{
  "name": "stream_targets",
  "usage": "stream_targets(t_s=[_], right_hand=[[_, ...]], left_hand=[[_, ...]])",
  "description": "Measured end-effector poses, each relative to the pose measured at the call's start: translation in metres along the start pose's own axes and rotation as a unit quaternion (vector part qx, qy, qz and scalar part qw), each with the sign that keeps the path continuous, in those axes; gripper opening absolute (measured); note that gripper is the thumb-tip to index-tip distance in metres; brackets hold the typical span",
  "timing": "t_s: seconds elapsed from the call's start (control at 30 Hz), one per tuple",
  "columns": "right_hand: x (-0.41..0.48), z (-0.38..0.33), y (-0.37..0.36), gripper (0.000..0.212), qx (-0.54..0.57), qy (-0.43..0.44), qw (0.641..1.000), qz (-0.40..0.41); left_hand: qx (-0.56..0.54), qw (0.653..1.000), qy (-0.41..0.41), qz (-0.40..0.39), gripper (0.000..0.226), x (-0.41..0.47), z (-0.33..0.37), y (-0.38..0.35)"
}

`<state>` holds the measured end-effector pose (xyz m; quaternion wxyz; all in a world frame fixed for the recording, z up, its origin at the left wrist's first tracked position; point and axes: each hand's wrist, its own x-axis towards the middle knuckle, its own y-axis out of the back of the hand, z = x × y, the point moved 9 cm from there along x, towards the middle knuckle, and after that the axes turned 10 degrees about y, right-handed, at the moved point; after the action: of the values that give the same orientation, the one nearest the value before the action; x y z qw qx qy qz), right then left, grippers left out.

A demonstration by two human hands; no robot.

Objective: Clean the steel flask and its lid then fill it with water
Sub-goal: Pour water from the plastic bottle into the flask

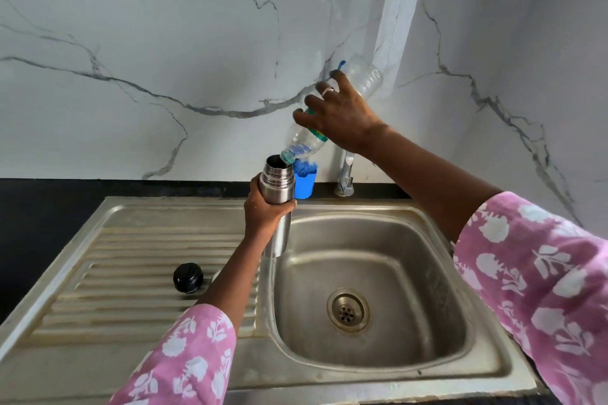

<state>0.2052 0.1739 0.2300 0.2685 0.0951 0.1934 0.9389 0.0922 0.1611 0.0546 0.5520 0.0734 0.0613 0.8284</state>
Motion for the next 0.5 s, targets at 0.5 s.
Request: stream_targets(t_s=[0.5], right_hand=[[0.112, -0.068, 0.037, 0.039, -0.070, 0.074, 0.980, 0.173]], left_hand=[[0.009, 0.991, 0.044, 0.123, 0.070, 0.045, -0.046, 0.082]])
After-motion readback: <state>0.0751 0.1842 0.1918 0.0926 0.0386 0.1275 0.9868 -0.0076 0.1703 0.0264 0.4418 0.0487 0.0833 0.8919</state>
